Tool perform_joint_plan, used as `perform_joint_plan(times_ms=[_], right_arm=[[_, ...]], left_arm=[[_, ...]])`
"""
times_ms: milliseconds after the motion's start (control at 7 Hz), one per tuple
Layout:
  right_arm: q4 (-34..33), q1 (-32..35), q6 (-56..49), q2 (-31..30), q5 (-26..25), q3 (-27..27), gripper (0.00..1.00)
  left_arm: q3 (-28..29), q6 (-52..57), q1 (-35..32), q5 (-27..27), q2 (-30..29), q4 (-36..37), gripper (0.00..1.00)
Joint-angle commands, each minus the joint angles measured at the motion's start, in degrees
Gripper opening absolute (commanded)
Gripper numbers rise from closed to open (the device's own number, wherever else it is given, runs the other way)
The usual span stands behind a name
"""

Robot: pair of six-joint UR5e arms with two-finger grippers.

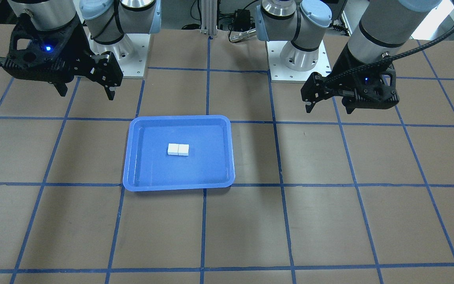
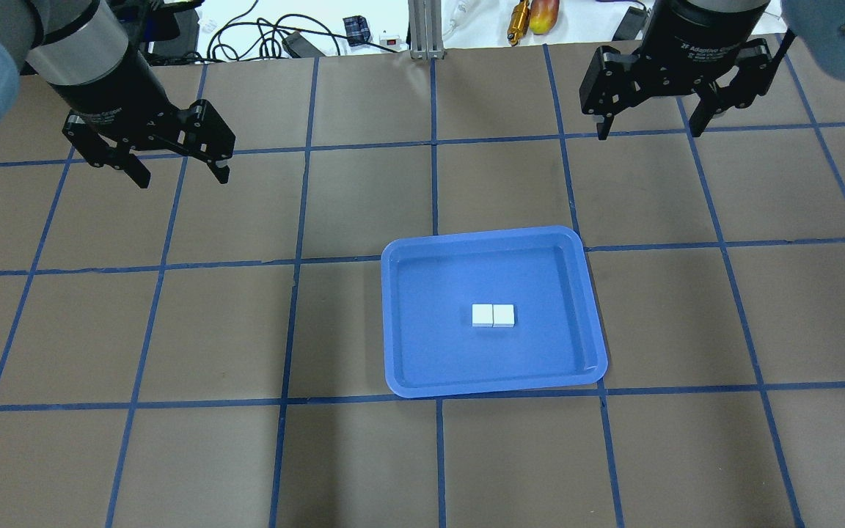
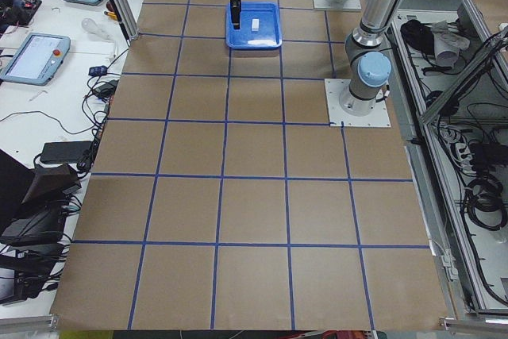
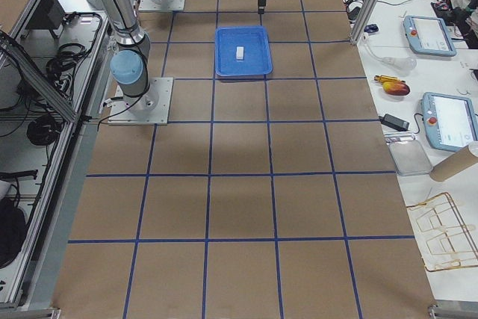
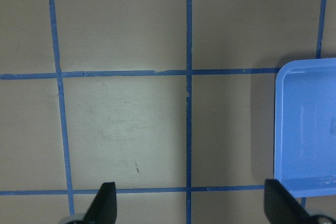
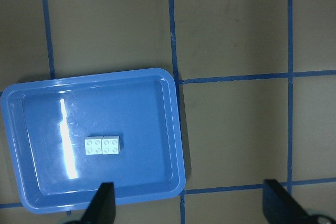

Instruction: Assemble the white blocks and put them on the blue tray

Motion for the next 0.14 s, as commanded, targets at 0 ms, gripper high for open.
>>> perform_joint_plan(times_ms=[0], right_arm=[[-0.02,0.06,0.15,0.07,-0.08,0.06,1.0]], left_arm=[[0.0,0.0,-0.01,-0.35,0.01,0.03,1.0]])
